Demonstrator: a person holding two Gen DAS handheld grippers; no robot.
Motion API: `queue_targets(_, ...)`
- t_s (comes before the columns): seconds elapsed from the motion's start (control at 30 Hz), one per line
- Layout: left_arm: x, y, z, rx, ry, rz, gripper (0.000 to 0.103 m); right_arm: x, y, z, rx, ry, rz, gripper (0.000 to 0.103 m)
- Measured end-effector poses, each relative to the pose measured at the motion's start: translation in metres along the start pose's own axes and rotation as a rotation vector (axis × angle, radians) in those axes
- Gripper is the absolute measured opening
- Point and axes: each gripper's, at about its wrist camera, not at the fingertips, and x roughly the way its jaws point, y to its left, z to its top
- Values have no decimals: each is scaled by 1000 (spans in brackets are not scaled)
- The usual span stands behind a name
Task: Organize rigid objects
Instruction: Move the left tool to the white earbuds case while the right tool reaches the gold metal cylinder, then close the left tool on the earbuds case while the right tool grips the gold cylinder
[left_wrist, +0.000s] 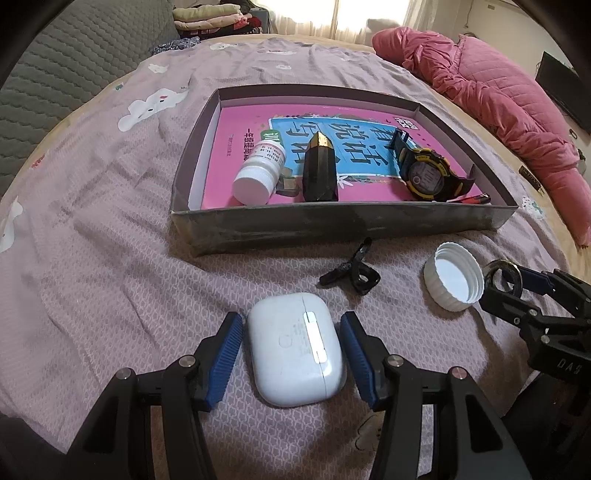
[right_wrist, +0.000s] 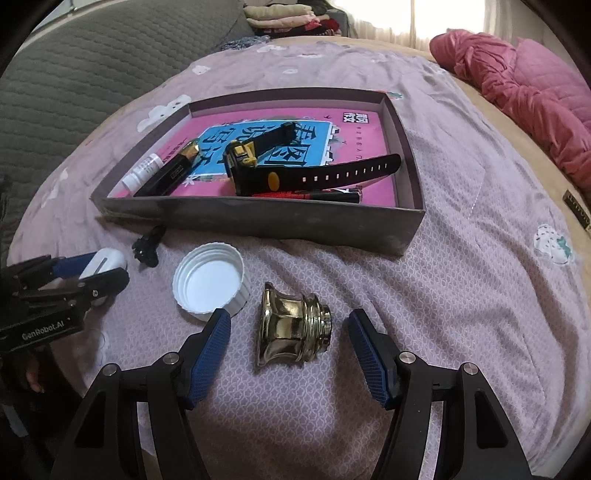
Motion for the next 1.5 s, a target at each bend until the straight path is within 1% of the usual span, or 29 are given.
queue_targets(0.13,1,-1,0,12,-3,8,55,2,-5,1,25,1,10,68)
queue_targets(0.17,2,-2,1,14,-3,10,55,2,-4,1,23,0,7,66)
queue_targets(0.2,2,-2,1,18,-4,12,55,2,-3,1,13,-2,-3,60)
queue_targets(0.3,4,-4,2,29,-6,18,55,3,-1,2,-7,0,-17,50)
queue_targets(0.5,5,-4,2,39,-5,15,54,3,1,2,-29,-3,-18,39)
queue_targets(0.6,5,-5,2,46,-6,16,50,3,4,2,-47,-6,-25,38)
queue_targets(0.83,2,-5,2,51,-13,13,49,0,4,1,-53,-16,-22,36)
queue_targets(1.0,-4,-3,3,37,-27,-4,48,-6,1,1,-49,-35,-19,36)
queue_targets(1.2,-12,-6,4,48,-58,-25,47,-15,-3,2,-37,-61,-13,35)
queue_targets(1.5,-28,-7,10,50,-130,-37,44,-29,-5,7,-24,-112,-36,35)
